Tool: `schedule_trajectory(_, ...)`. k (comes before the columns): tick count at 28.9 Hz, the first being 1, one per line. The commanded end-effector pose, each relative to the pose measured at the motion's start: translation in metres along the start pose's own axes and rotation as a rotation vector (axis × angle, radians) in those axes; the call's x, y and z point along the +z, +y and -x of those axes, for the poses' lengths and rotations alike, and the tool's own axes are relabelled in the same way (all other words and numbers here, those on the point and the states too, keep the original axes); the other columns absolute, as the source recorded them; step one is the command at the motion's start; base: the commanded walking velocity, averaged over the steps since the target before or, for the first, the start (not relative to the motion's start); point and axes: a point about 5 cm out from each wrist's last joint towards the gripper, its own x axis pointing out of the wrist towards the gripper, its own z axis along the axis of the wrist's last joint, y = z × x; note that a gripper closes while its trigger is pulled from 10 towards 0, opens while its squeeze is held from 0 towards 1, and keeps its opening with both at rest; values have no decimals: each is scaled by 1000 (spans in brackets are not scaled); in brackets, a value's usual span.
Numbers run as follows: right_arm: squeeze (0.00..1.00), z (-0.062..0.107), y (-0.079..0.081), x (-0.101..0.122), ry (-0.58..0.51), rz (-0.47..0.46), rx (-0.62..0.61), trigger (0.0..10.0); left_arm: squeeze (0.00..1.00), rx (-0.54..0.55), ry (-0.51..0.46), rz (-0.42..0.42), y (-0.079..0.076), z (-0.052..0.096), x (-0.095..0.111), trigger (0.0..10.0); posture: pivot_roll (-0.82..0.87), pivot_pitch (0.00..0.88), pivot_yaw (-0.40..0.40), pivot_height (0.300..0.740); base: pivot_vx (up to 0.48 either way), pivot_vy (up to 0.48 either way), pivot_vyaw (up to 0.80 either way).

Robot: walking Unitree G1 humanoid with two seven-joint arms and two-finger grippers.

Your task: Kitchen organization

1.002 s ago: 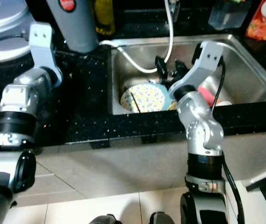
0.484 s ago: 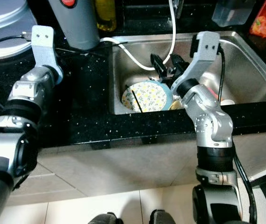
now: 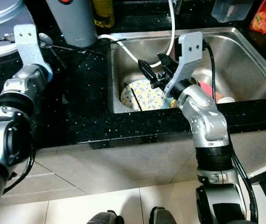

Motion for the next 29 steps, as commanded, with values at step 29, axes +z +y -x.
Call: schedule_trajectory(29, 0, 13, 6, 5, -37, -3, -15, 10000, 0, -70, 80, 60, -15, -1, -10, 10000, 45, 222, 58, 740, 0, 0, 0)
